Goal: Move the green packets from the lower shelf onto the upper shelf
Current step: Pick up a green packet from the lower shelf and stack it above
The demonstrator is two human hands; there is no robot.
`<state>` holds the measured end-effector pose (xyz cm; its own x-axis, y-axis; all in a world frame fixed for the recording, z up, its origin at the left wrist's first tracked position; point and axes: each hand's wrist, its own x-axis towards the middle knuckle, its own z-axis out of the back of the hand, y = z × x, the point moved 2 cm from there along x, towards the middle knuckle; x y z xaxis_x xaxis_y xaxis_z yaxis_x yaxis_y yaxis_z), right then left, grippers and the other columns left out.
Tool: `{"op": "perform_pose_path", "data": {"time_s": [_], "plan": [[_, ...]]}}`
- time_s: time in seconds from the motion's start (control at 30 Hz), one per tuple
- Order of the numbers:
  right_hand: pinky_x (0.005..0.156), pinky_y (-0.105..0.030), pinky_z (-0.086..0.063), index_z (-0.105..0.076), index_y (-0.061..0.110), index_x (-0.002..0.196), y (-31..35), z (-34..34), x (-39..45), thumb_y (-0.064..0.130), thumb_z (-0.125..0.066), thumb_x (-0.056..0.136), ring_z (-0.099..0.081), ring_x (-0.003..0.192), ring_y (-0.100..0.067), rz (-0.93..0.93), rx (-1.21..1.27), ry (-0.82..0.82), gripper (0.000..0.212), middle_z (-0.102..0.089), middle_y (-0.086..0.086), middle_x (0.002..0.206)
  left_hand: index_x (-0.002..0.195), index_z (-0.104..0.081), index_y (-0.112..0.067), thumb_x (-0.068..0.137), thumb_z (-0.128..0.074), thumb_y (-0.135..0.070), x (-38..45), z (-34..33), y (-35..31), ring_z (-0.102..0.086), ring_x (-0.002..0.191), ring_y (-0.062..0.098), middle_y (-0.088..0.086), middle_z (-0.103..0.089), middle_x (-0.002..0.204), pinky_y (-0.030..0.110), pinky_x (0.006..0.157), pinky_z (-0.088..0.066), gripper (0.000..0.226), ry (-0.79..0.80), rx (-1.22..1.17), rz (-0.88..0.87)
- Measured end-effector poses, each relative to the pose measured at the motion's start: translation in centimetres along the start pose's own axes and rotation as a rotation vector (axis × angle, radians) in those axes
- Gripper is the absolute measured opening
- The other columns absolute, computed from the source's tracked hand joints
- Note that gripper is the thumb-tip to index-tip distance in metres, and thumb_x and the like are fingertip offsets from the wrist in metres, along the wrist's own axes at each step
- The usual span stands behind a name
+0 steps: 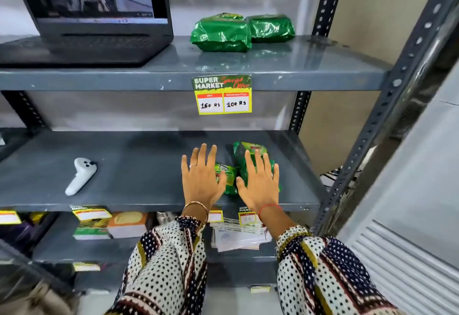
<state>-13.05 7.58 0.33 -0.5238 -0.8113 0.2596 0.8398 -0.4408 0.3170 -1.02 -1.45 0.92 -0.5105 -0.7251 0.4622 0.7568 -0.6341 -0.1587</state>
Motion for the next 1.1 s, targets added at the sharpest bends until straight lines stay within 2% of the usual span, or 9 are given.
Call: {"op": "perform_pose_path", "data": {"time_s": [0.1, 0.23, 0.37, 0.5, 0.6, 0.7, 0.87, 0.97, 1.1], "plan": [[0.121, -0.044, -0.002, -0.007, 0.02, 0.153, 0.5, -0.7, 1.5, 0.034, -0.052, 0.088, -0.002, 0.149, -0.026, 0.123, -0.032, 0.087, 0.08, -0.008, -0.009, 0.162, 0.146, -0.035, -0.018, 0.083, -0.06, -0.035, 1.2, -1.5, 0.3, -0.039, 0.136, 0.033, 0.013, -0.038, 0.151, 0.055, 0.113, -0.024, 0.07, 0.094, -0.053, 0.047], [0.122, -0.039, -0.005, -0.018, 0.013, 0.151, 2.2, -2.7, 2.6, 0.02, -0.065, 0.079, -0.007, 0.149, -0.024, 0.325, -0.027, 0.213, 0.087, -0.017, -0.008, 0.159, 0.147, -0.032, -0.02, 0.085, -0.057, -0.039, 1.8, -4.6, 1.7, -0.044, 0.129, 0.034, 0.014, -0.04, 0.147, 0.05, 0.109, -0.029, 0.07, 0.222, -0.112, 0.162], [0.121, -0.041, 0.002, -0.023, 0.008, 0.148, 3.3, -5.2, 3.6, 0.032, -0.07, 0.077, -0.018, 0.146, -0.028, 0.391, -0.209, 0.248, 0.088, -0.026, -0.014, 0.155, 0.146, -0.033, -0.018, 0.09, -0.052, -0.039, 1.9, -5.9, 3.0, -0.046, 0.125, 0.035, 0.014, -0.047, 0.139, 0.048, 0.107, -0.03, 0.062, 0.242, -0.144, 0.262], [0.121, -0.044, 0.003, -0.014, 0.004, 0.148, 3.9, -6.8, 4.8, 0.041, -0.072, 0.076, -0.018, 0.145, -0.035, 0.359, -0.303, 0.319, 0.1, -0.023, -0.023, 0.154, 0.141, -0.043, -0.01, 0.091, -0.049, -0.028, 0.9, -7.4, 4.5, -0.054, 0.116, 0.039, 0.017, -0.057, 0.13, 0.052, 0.101, -0.037, 0.053, 0.197, -0.103, 0.284], [0.121, -0.049, 0.0, -0.003, 0.007, 0.151, 3.7, -7.5, 5.9, 0.044, -0.072, 0.075, -0.011, 0.146, -0.04, 0.308, -0.339, 0.393, 0.109, -0.014, -0.027, 0.156, 0.139, -0.046, -0.007, 0.092, -0.025, -0.04, -0.9, -8.8, 5.3, -0.051, 0.123, 0.038, 0.018, -0.056, 0.134, 0.053, 0.104, -0.037, 0.062, 0.184, -0.117, 0.317], [0.12, -0.051, -0.005, 0.0, 0.009, 0.151, 3.4, -7.8, 7.0, 0.048, -0.073, 0.073, -0.017, 0.144, -0.038, 0.297, -0.357, 0.435, 0.114, -0.021, -0.025, 0.154, 0.143, -0.04, -0.008, 0.088, -0.009, -0.052, -2.3, -10.1, 5.6, -0.044, 0.132, 0.035, 0.017, -0.05, 0.142, 0.052, 0.108, -0.032, 0.078, 0.167, -0.174, 0.347], [0.118, -0.048, -0.014, -0.009, 0.012, 0.15, 3.2, -7.4, 7.9, 0.041, -0.075, 0.074, -0.029, 0.137, -0.035, 0.326, -0.315, 0.37, 0.105, -0.035, -0.018, 0.145, 0.15, -0.025, -0.005, 0.089, -0.018, -0.06, -3.5, -11.2, 5.5, -0.035, 0.14, 0.031, 0.016, -0.047, 0.145, 0.053, 0.114, -0.023, 0.082, 0.162, -0.203, 0.319], [0.119, -0.048, -0.01, -0.01, 0.012, 0.15, 3.1, -7.1, 7.9, 0.037, -0.076, 0.073, -0.029, 0.136, -0.036, 0.325, -0.308, 0.325, 0.105, -0.036, -0.018, 0.141, 0.148, -0.03, -0.005, 0.09, -0.017, -0.067, -3.7, -11.5, 5.4, -0.038, 0.139, 0.029, 0.013, -0.05, 0.144, 0.056, 0.112, -0.025, 0.086, 0.149, -0.172, 0.285], [0.12, -0.048, -0.004, -0.009, 0.011, 0.15, 2.6, -6.7, 7.1, 0.036, -0.076, 0.074, -0.033, 0.131, -0.034, 0.32, -0.309, 0.221, 0.104, -0.039, -0.015, 0.135, 0.142, -0.043, -0.007, 0.089, -0.028, -0.062, -3.6, -11.6, 5.2, -0.041, 0.137, 0.029, 0.011, -0.052, 0.142, 0.057, 0.111, -0.027, 0.078, 0.136, -0.134, 0.297]]}}
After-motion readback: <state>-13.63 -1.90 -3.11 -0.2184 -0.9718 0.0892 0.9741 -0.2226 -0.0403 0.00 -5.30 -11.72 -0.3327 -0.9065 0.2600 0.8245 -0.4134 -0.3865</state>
